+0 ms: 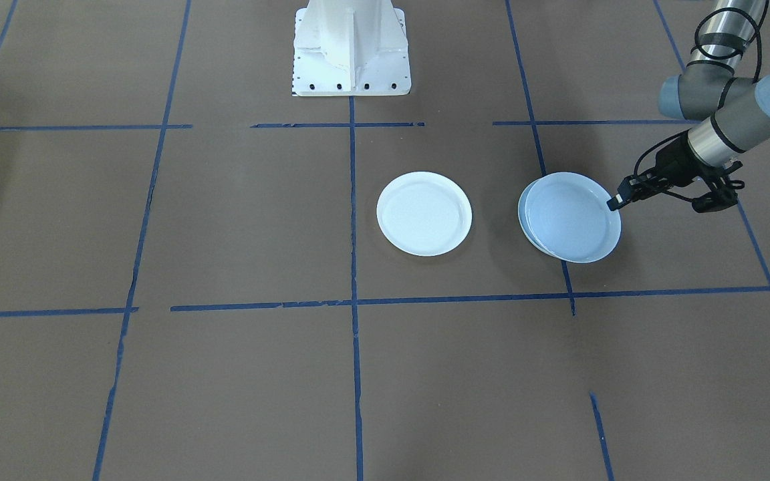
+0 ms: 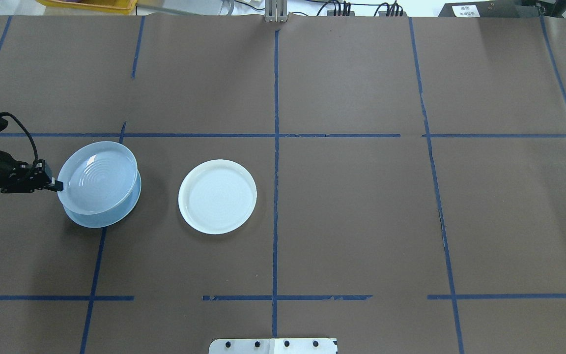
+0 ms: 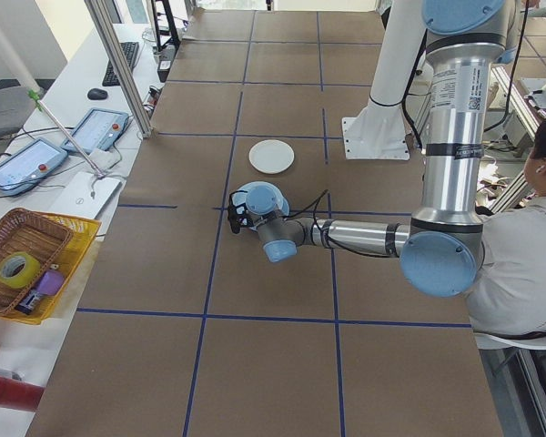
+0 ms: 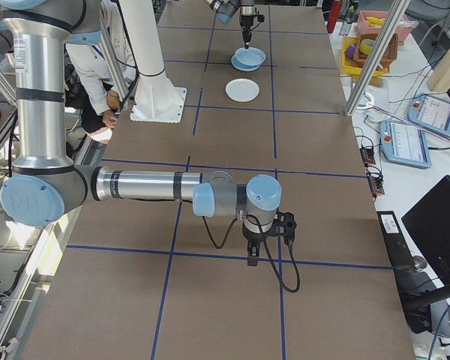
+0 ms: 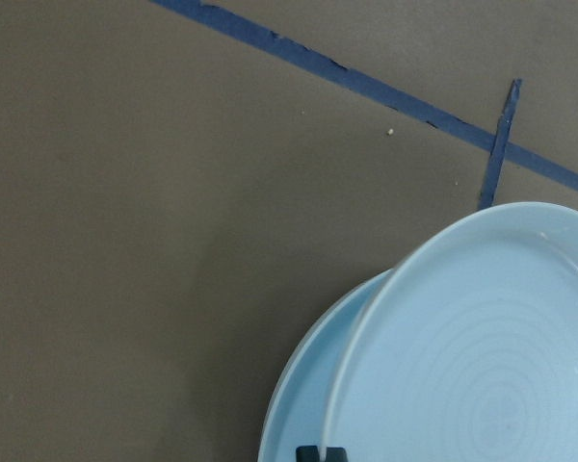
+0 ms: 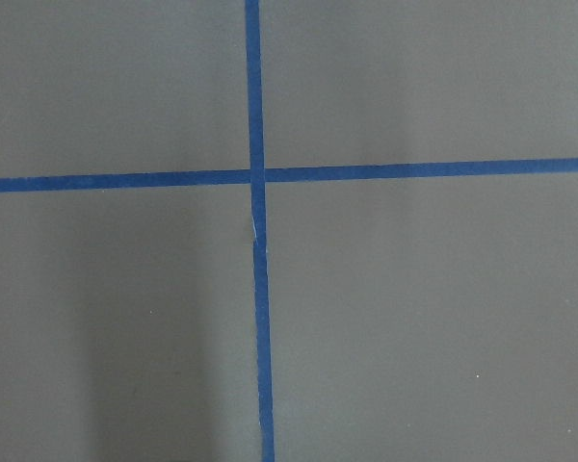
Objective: Stack plate in center
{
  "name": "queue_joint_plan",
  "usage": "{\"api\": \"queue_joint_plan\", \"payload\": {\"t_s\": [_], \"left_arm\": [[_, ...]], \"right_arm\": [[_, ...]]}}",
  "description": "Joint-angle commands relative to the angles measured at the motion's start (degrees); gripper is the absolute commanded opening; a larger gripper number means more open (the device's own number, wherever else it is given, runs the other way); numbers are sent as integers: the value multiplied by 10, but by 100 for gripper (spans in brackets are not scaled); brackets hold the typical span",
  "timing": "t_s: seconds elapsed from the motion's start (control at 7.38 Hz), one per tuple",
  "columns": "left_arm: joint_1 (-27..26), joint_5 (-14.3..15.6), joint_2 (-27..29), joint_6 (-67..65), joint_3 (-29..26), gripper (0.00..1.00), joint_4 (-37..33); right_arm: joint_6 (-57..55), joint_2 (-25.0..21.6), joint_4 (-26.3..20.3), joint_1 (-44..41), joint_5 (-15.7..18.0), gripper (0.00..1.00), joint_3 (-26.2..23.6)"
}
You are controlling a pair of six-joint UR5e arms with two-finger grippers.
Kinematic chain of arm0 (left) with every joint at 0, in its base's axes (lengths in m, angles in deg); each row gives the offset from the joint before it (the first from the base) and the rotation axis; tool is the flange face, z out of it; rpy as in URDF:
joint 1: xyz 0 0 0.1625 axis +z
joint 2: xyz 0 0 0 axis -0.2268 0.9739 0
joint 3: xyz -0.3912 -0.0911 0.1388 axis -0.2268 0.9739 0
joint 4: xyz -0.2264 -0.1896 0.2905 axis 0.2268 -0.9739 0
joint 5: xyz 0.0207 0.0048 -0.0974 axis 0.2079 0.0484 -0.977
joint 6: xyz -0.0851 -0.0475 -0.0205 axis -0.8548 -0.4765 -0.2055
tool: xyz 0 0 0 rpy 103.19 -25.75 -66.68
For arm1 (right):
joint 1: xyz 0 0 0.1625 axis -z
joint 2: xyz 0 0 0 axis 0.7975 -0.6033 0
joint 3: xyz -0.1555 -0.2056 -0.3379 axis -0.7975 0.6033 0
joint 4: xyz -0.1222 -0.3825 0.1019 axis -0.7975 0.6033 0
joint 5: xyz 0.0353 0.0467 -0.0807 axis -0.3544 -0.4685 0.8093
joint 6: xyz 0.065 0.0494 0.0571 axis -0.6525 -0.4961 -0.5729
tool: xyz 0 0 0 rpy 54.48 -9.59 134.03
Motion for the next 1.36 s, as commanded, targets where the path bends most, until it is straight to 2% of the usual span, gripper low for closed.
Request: {"api": "queue_joint_plan", "payload": {"t_s": [0.0,0.14,0.27,0.54,0.68,0.81,0.95,1.22], "left_arm": [[7,2,-4,2,-2,68,0],[9,2,-4,-2,0,100,-8],[9,0,-3,-4,10,100,-7],[11,-4,5,-41,68,100,0],[23,2,27,-79,83,100,0],[41,37,68,-124,83,100,25],[81,100,100,-145,81,100,52],[144,180,151,-196,81,100,108]], "right_arm": [[0,0,0,0,0,100,0],[0,0,0,0,0,100,0],[0,0,0,0,0,100,0],[0,0,0,0,0,100,0],[0,0,0,0,0,100,0],[0,0,0,0,0,100,0],[0,0,0,0,0,100,0],[0,0,0,0,0,100,0]]}}
